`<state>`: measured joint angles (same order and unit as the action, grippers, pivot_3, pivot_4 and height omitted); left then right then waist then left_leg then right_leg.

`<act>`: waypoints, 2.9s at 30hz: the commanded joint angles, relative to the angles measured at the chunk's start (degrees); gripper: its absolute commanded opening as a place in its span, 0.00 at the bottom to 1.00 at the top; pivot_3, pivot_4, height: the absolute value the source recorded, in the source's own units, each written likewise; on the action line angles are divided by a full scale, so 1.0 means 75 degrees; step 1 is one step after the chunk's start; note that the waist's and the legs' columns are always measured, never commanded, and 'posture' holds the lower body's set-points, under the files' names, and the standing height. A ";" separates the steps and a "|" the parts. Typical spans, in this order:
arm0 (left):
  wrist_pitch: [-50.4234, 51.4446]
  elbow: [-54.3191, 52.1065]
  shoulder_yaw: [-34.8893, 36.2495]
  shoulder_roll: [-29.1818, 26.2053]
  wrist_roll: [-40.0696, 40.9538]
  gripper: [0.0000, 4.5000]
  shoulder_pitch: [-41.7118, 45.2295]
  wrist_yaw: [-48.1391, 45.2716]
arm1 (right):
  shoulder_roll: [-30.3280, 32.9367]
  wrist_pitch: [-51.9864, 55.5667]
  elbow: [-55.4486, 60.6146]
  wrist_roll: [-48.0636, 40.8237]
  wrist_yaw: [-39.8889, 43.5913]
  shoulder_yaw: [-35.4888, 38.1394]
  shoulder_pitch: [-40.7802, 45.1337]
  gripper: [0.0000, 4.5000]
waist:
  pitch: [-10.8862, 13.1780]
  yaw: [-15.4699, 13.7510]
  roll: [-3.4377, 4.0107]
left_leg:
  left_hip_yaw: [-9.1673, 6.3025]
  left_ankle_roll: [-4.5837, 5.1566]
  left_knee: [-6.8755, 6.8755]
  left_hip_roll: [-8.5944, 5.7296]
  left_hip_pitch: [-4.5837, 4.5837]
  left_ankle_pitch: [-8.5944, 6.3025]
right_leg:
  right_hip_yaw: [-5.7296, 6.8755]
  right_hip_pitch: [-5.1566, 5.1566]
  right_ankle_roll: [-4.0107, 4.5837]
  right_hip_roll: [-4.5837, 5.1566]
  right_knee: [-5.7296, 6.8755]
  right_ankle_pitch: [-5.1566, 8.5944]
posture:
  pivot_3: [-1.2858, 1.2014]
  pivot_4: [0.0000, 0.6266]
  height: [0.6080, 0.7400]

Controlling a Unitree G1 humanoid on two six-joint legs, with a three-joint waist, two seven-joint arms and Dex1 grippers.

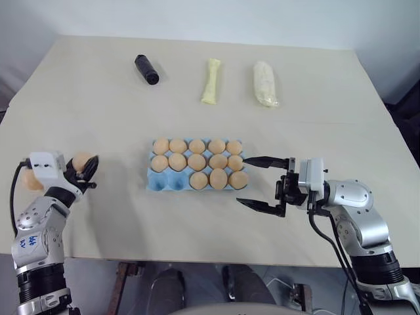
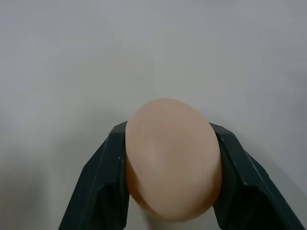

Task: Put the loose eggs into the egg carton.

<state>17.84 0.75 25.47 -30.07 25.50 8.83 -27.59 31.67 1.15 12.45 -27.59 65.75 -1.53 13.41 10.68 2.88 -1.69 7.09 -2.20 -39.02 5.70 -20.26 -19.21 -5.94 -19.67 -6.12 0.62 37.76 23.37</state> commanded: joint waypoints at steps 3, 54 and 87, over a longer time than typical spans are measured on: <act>-0.0653 -0.0942 -0.1673 -0.0353 0.0150 0.39 0.0555 -0.2344 | 0.0102 -0.0194 0.0034 0.0059 -0.0103 0.0245 0.0021 1.00 | 0.0001 -0.0064 0.0007 | 0.0010 0.0000 0.0000 -0.0006 0.0001 0.0000 | 0.0013 0.0001 0.0000 -0.0002 -0.0006 0.0000 | 0.52 0.24 1.00; -0.1980 -0.1597 0.2619 0.1725 0.0267 0.97 -0.3400 0.2039 | -0.0574 -0.0162 -0.0486 -0.0004 0.0274 -0.0384 0.0784 1.00 | 0.0014 0.0199 -0.0020 | -0.0010 0.0019 0.0023 0.0001 -0.0005 -0.0025 | -0.0010 0.0018 0.0001 0.0008 -0.0050 -0.0003 | 0.52 0.24 1.00; -0.1556 0.1103 0.0667 -0.0533 0.0306 0.40 0.0182 -0.0042 | -0.0522 -0.0331 -0.0200 0.0286 -0.0326 -0.0204 0.0483 1.00 | 0.0015 0.0205 -0.0021 | 0.0031 -0.0004 0.0007 0.0015 -0.0007 -0.0010 | 0.0030 -0.0036 0.0005 0.0005 0.0015 0.0000 | 0.52 0.24 1.00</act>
<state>8.63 16.30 32.89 -33.88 24.81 8.74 -21.54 27.50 -0.10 9.01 -25.18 63.92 -4.18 16.94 10.79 4.41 -1.85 7.29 -2.23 -38.97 5.81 -20.34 -19.28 -5.67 -19.94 -6.08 0.67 37.86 23.37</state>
